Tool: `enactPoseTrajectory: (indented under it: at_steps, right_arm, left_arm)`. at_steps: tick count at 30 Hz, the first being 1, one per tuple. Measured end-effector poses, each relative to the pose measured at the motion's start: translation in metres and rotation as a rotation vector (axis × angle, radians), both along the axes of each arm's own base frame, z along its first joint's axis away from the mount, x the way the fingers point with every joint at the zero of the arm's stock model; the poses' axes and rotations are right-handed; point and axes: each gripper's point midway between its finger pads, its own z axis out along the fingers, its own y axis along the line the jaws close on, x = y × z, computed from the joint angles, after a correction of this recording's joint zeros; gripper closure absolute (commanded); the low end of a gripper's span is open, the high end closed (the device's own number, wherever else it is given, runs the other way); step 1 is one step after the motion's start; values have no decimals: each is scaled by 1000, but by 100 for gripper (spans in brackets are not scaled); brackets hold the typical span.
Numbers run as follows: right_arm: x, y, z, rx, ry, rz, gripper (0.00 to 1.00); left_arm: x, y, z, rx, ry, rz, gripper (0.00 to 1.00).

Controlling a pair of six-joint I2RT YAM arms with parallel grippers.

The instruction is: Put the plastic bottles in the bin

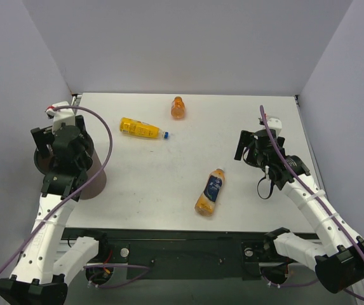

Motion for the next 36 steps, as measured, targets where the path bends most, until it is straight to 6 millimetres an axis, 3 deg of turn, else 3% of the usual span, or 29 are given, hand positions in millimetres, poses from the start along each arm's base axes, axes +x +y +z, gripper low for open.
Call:
enactPoseTrajectory:
  at_steps: [4,7,8,12,14,17,20,27,36]
  right_arm:
    - [0,0,0,2,0,-2,10]
    - [0,0,0,3,-1,-3,10]
    - [0,0,0,3,-1,-3,10]
    - [0,0,1,6,-5,-6,10]
    - [-1,-2,4,5,-16,-13,10]
    - [-2,-6,11,5,-44,-31,10]
    - [-7,-13,19,2,-81,-55,10]
    - [-22,-35,25,-17,-146,-136,10]
    - [-32,-52,28,-29,-197,-204,10]
  left_arm:
    - [11,-16,9,-62,6,-94,3]
    - [23,-45,18,-147,-13,-214,3]
    - [26,-59,18,-171,-15,-258,3]
    - [37,-151,-1,-233,60,-496,3]
    - [37,-207,-23,-256,135,-620,3]
    - [32,-274,-67,-270,273,-751,3]
    - [22,-321,-107,-305,389,-839,3]
    - [-8,-405,-171,-499,579,-1003,3]
    - [-53,-504,-239,-424,833,-1158,3]
